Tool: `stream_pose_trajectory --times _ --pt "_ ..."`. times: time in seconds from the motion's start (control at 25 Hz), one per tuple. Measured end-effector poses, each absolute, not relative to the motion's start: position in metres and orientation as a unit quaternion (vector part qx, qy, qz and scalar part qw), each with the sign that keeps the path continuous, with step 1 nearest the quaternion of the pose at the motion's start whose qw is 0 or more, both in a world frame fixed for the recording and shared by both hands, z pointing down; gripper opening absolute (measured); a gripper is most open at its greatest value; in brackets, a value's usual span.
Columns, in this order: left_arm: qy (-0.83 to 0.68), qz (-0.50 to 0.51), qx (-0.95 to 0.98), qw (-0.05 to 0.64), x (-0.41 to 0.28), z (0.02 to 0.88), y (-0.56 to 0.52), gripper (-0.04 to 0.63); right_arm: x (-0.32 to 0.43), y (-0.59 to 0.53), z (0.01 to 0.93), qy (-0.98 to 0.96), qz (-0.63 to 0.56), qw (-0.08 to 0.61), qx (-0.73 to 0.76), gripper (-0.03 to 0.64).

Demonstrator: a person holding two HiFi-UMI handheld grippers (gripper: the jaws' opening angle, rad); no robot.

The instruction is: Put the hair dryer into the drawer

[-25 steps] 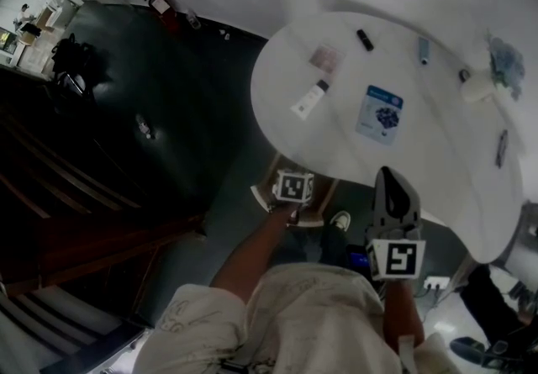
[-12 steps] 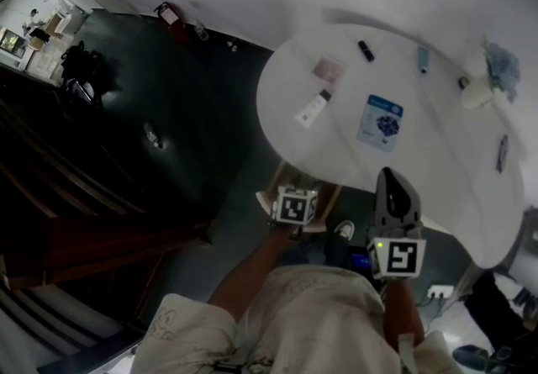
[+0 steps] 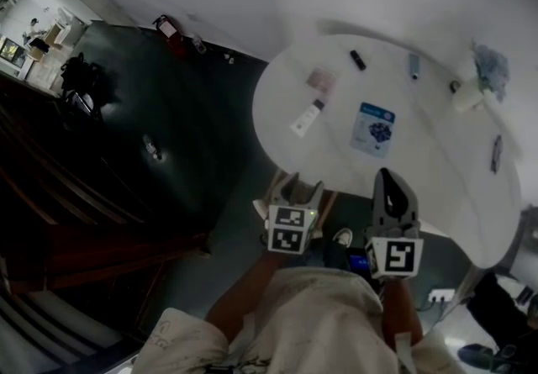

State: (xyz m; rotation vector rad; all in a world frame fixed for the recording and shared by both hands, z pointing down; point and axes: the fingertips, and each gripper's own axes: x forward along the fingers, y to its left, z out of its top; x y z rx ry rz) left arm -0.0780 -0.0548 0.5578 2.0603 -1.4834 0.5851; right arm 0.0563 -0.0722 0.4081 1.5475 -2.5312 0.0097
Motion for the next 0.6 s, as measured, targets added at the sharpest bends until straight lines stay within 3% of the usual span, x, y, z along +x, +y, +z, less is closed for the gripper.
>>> stream_pose_trajectory --times 0.6 --pt "-0.574 0.065 0.815 0.032 -0.047 0.393 -0.098 0.244 0.083 -0.080 0.371 -0.830 -0.020 0.057 0.554 0.005"
